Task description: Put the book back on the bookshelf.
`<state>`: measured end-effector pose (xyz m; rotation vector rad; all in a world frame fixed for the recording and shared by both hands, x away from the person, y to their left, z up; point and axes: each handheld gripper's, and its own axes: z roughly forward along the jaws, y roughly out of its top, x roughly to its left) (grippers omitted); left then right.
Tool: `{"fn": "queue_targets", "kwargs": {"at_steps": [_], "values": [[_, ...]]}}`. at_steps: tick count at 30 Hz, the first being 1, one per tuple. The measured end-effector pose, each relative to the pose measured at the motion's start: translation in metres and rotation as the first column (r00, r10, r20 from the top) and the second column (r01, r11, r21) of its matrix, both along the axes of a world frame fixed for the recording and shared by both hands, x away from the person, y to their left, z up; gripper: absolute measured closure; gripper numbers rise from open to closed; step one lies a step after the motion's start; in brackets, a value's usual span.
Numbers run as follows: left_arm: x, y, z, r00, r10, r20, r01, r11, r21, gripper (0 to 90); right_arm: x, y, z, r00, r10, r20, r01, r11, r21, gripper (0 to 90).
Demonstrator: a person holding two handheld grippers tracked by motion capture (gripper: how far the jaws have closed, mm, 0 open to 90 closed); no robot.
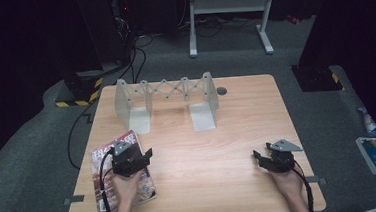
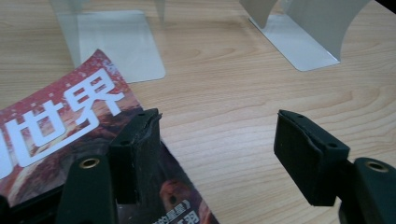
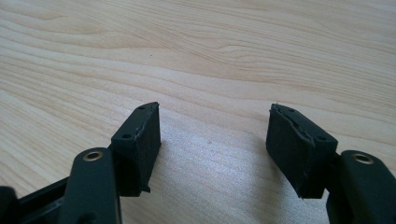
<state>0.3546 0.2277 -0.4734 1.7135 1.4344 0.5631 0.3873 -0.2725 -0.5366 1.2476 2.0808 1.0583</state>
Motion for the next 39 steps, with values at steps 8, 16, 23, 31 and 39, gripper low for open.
{"fn": "queue_targets", "kwargs": {"at_steps": [8, 16, 23, 31, 39], "values": [[-0.001, 0.012, -0.001, 0.9995, 0.027, -0.016, -0.027, 0.9995, 0.018, 30.5, 0.0, 0.0, 0.0, 1.0, 0.0, 0.0, 0.0, 1.0, 0.0, 35.4], [-0.001, 0.025, -0.004, 0.9982, 0.055, -0.026, -0.055, 0.9985, 0.01, 28.5, 0.0, 0.0, 0.0, 1.0, 0.002, 0.0, -0.002, 1.0, -0.003, 35.4], [-0.001, 0.035, -0.006, 0.9967, 0.077, -0.028, -0.076, 0.9969, 0.016, 26.3, 0.0, 0.0, 0.0, 1.0, 0.003, 0.0, -0.003, 1.0, -0.002, 35.4], [-0.005, 0.048, -0.01, 0.9932, 0.113, -0.031, -0.111, 0.993, 0.038, 25.8, 0.0, 0.0, 0.0, 1.0, 0.007, 0.004, -0.007, 1.0, -0.004, 35.3], [-0.008, 0.06, -0.014, 0.9876, 0.153, -0.033, -0.152, 0.9874, 0.045, 23.5, 0.0, 0.0, 0.0, 1.0, 0.005, 0.0, -0.005, 1.0, -0.001, 35.3]]}}
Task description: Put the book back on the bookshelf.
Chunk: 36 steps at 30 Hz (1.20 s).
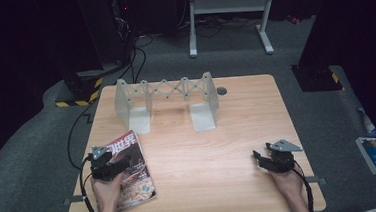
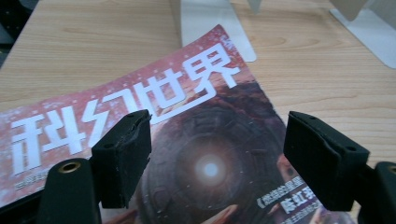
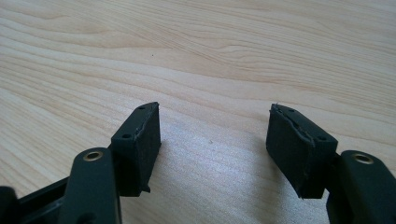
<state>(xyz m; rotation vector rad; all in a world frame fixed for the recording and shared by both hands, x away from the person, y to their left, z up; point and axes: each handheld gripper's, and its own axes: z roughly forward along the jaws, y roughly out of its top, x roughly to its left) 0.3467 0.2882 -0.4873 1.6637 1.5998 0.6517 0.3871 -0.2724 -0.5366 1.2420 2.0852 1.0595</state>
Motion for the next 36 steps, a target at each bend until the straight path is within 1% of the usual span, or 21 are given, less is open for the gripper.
{"fn": "queue_targets", "kwargs": {"at_steps": [3, 7, 10, 13, 14, 19, 20, 21, 26, 32, 33, 36], "values": [[-0.001, 0.005, -0.001, 0.9999, 0.015, -0.003, -0.015, 0.9999, 0.005, 22.8, 0.0, 0.0, 0.0, 1.0, -0.001, -0.001, 0.001, 1.0, 0.001, 35.4], [-0.002, 0.011, -0.005, 0.9993, 0.033, -0.018, -0.033, 0.9994, 0.011, 22.0, 0.0, 0.0, 0.0, 1.0, 0.0, 0.0, 0.0, 1.0, 0.0, 35.4], [-0.002, 0.014, -0.007, 0.9985, 0.048, -0.026, -0.047, 0.9986, 0.025, 21.3, 0.0, 0.0, 0.0, 1.0, -0.001, -0.001, 0.001, 1.0, 0.001, 35.4], [-0.003, 0.019, -0.009, 0.9971, 0.064, -0.041, -0.062, 0.9968, 0.051, 20.8, 0.0, 0.0, 0.0, 1.0, -0.001, -0.002, 0.001, 1.0, 0.002, 35.4], [-0.003, 0.02, -0.01, 0.9965, 0.073, -0.042, -0.07, 0.9961, 0.052, 20.7, 0.0, 0.0, 0.0, 1.0, -0.001, -0.001, 0.001, 1.0, 0.001, 35.4], [-0.004, 0.029, -0.016, 0.9908, 0.118, -0.065, -0.114, 0.9908, 0.073, 20.5, 0.0, 0.0, 0.0, 1.0, -0.002, -0.001, 0.002, 1.0, 0.002, 35.4], [-0.005, 0.032, -0.017, 0.9899, 0.125, -0.067, -0.119, 0.9894, 0.083, 20.4, 0.0, 0.0, 0.0, 1.0, 0.0, 0.0, 0.0, 1.0, 0.001, 35.4], [-0.006, 0.035, -0.019, 0.9883, 0.133, -0.076, -0.126, 0.9884, 0.084, 20.3, 0.0, 0.0, 0.0, 1.0, -0.002, -0.001, 0.002, 1.0, 0.002, 35.4], [-0.008, 0.043, -0.024, 0.9828, 0.162, -0.088, -0.156, 0.985, 0.074, 19.2, 0.0, 0.0, 0.0, 1.0, 0.0, 0.0, 0.0, 1.0, 0.001, 35.4], [-0.009, 0.05, -0.031, 0.9764, 0.184, -0.112, -0.174, 0.9799, 0.098, 18.6, 0.0, 0.0, 0.0, 1.0, -0.002, -0.001, 0.002, 1.0, 0.002, 35.3], [-0.009, 0.051, -0.031, 0.9763, 0.188, -0.107, -0.177, 0.9789, 0.101, 18.5, 0.0, 0.0, 0.0, 1.0, 0.0, 0.0, 0.0, 1.0, 0.001, 35.3], [-0.009, 0.053, -0.034, 0.9742, 0.194, -0.115, -0.184, 0.9786, 0.093, 18.4, 0.0, 0.0, 0.0, 1.0, 0.0, 0.0, 0.0, 1.0, 0.001, 35.3]]}}
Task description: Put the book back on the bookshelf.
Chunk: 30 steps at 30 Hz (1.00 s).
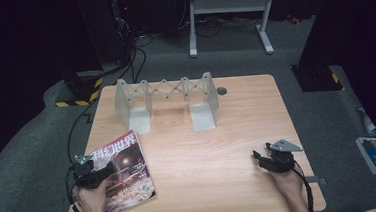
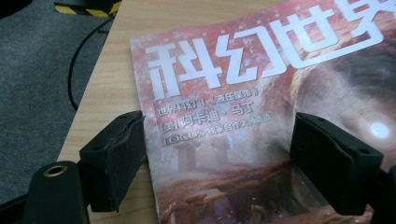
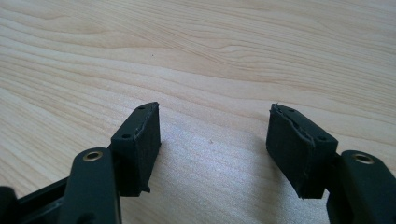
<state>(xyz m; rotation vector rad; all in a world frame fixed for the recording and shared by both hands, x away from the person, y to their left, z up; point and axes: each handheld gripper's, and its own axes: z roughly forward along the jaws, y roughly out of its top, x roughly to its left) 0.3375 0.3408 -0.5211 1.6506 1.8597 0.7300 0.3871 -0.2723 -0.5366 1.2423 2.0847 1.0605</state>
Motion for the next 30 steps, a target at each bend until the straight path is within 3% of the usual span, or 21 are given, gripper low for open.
{"fn": "queue_targets", "kwargs": {"at_steps": [4, 14, 30], "values": [[-0.003, 0.003, -0.003, 0.9998, 0.012, 0.016, -0.012, 0.9992, -0.038, 17.8, 0.0, 0.0, 0.0, 1.0, 0.0, 0.0, 0.0, 1.0, 0.0, 35.2], [-0.01, -0.004, -0.007, 0.9985, 0.02, 0.051, -0.019, 0.9994, -0.027, 18.5, 0.0, 0.0, 0.0, 1.0, -0.001, 0.0, 0.001, 1.0, 0.0, 35.2], [-0.015, -0.024, -0.007, 0.9983, -0.007, 0.058, 0.009, 0.9995, -0.031, 18.4, 0.0, 0.0, 0.0, 1.0, -0.002, -0.002, 0.002, 1.0, 0.002, 35.2]]}}
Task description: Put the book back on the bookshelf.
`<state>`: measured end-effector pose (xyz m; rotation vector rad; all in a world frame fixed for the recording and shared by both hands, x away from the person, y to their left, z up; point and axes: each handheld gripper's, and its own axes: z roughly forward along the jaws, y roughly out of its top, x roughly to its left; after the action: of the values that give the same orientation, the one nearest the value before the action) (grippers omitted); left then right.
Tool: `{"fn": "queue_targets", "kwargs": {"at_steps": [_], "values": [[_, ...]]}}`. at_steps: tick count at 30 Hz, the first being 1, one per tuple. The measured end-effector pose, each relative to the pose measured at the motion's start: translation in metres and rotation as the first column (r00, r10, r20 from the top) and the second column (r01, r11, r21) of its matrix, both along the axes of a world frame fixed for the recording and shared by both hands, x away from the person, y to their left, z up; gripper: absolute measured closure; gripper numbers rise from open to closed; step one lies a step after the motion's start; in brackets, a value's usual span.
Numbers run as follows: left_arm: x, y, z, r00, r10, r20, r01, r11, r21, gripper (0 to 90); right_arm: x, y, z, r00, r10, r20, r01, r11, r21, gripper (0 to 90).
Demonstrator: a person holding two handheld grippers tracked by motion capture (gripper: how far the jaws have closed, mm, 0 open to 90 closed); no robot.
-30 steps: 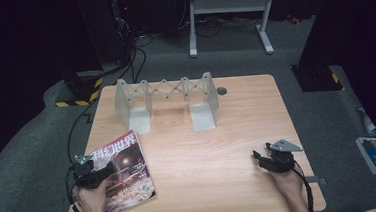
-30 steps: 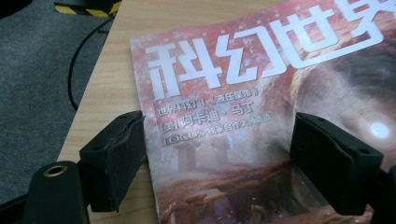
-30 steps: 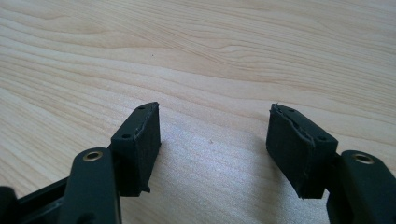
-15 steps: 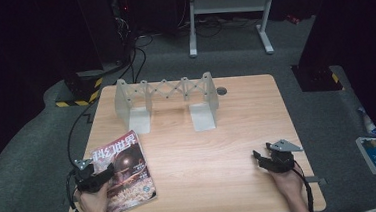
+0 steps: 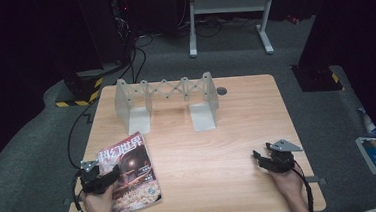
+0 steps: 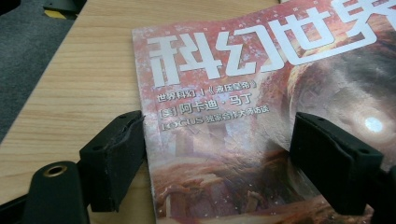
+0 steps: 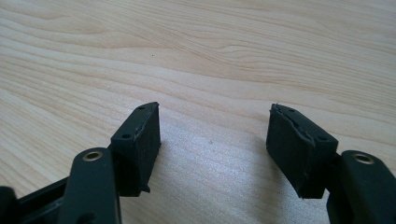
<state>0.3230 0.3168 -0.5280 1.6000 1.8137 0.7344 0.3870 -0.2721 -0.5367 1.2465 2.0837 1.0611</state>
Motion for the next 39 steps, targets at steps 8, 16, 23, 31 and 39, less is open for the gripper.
{"fn": "queue_targets", "kwargs": {"at_steps": [8, 16, 23, 31, 39], "values": [[0.0, -0.013, 0.0, 0.9997, -0.026, -0.003, 0.026, 0.9997, 0.002, 18.4, 0.0, 0.0, 0.0, 1.0, 0.0, 0.0, 0.0, 1.0, 0.0, 35.2], [0.002, -0.027, 0.0, 0.9986, -0.053, 0.0, 0.053, 0.9986, 0.0, 18.4, 0.0, 0.0, 0.0, 1.0, 0.0, 0.001, 0.0, 1.0, 0.0, 35.2], [0.003, -0.039, 0.001, 0.9966, -0.083, -0.002, 0.083, 0.9966, 0.0, 18.5, 0.0, 0.0, 0.0, 1.0, 0.004, 0.003, -0.004, 1.0, -0.003, 35.3], [0.006, -0.058, 0.001, 0.9935, -0.114, 0.001, 0.114, 0.9935, -0.001, 18.4, 0.0, 0.0, 0.0, 1.0, 0.004, 0.002, -0.004, 1.0, -0.003, 35.2], [0.009, -0.074, 0.001, 0.9887, -0.15, -0.001, 0.15, 0.9887, -0.004, 18.4, 0.0, 0.0, 0.0, 1.0, 0.004, 0.003, -0.004, 1.0, -0.003, 35.2]]}}
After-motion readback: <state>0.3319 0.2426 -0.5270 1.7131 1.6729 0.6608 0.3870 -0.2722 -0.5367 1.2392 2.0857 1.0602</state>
